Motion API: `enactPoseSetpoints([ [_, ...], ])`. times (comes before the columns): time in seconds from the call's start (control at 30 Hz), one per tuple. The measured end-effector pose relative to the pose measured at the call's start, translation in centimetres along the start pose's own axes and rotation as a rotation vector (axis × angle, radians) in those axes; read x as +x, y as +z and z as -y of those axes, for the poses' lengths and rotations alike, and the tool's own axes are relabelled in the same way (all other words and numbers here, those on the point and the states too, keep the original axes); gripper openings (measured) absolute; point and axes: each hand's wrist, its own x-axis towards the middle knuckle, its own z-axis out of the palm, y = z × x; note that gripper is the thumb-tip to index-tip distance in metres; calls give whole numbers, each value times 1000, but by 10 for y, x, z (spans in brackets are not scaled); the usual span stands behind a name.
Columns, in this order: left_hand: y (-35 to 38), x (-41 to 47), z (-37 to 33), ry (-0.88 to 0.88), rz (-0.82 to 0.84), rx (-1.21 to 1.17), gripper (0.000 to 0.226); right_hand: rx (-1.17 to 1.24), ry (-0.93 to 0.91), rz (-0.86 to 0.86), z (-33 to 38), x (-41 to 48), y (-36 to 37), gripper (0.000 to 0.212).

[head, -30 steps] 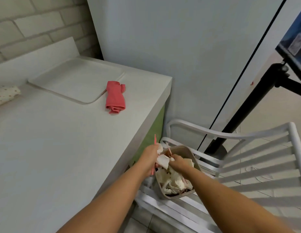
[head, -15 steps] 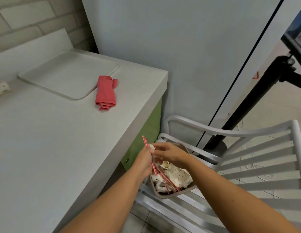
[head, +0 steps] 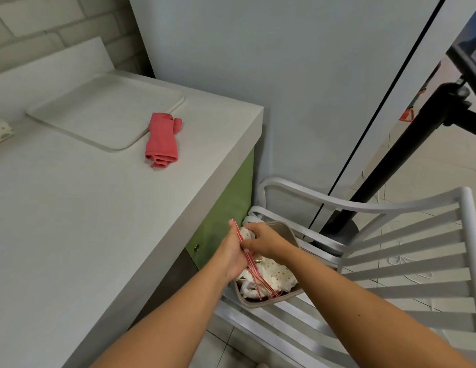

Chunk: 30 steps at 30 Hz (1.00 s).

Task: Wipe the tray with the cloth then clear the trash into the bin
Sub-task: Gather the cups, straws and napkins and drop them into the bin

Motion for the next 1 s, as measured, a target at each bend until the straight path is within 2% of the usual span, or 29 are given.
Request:
enactPoseSetpoints([
  [0.17,-7,-8,-1,68,-51,355,66,-155,123,-60,-24,6,11,29],
  [0.23,-12,-10,-4,104,-105,432,65,-257,205,6,-33,5,15,39],
  [0.37,-23,-9,-11,156,-191,503,64,-181,341,191,-30,3,10,60],
  [0.43,-27,-10,-14,194,-190,522,62,-191,318,211,-19,4,4,56],
  [0.53,-28,-18,-20,287,-184,536,57,-298,247,227,8,6,-6,33],
  [0.67,-27,-36,-35,529,-153,427,33,-357,109,209,50,7,-13,13],
  [0.77,-33,-51,-50,722,-159,418,26,-337,7,185,88,2,-16,25],
  [0.9,-54,-80,-77,920,-175,381,30,-281,-84,186,142,-6,-8,18],
  [1.0,-83,-100,-94,1000,-244,319,31,-248,-150,177,178,-11,11,22],
])
